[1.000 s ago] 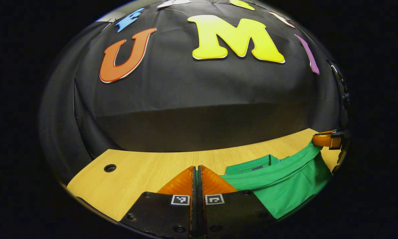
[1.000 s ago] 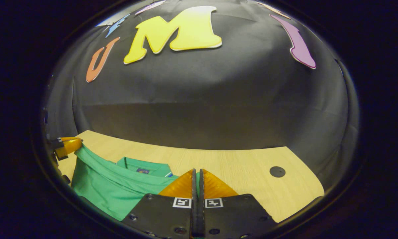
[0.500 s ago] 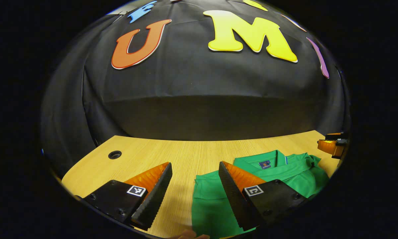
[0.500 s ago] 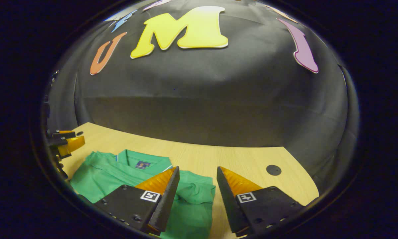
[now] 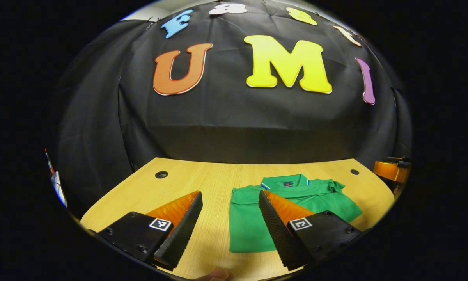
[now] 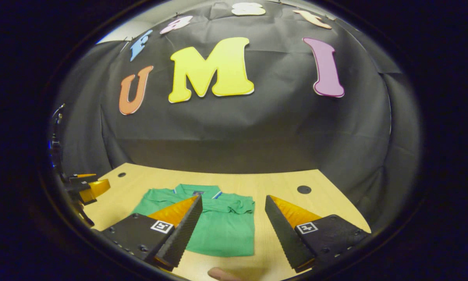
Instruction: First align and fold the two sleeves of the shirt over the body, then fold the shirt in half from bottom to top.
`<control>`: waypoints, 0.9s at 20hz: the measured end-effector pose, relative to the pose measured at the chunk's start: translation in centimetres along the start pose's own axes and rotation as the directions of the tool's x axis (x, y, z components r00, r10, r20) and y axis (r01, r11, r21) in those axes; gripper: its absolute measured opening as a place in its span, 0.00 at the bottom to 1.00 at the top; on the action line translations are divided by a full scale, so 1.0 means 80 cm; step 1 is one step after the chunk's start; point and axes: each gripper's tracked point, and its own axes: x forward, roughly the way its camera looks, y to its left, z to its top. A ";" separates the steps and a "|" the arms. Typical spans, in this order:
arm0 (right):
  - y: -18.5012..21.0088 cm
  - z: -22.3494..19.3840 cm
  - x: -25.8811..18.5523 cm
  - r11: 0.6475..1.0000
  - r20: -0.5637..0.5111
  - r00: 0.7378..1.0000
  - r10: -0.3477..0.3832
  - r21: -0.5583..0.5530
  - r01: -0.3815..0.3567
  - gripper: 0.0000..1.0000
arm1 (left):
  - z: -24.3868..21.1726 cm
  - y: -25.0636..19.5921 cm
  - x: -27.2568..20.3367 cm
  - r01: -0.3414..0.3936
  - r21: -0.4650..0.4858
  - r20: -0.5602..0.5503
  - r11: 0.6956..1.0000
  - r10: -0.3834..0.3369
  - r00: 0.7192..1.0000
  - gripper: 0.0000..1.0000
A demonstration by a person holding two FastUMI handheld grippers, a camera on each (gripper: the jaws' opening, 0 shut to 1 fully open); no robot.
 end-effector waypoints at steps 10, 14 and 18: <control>0.009 -0.001 -0.188 0.994 0.176 0.981 -0.078 -0.065 0.091 0.98 | -0.003 -0.028 -0.203 0.026 0.059 0.122 0.998 -0.033 0.992 0.93; 0.011 0.013 -0.247 0.988 0.283 0.954 -0.101 -0.086 0.130 0.97 | 0.000 -0.054 -0.263 0.055 0.050 0.200 0.997 -0.064 0.978 0.93; 0.021 0.002 -0.283 0.981 0.319 0.944 -0.085 -0.138 0.135 0.95 | 0.003 -0.067 -0.298 0.095 0.067 0.240 0.993 -0.108 0.965 0.93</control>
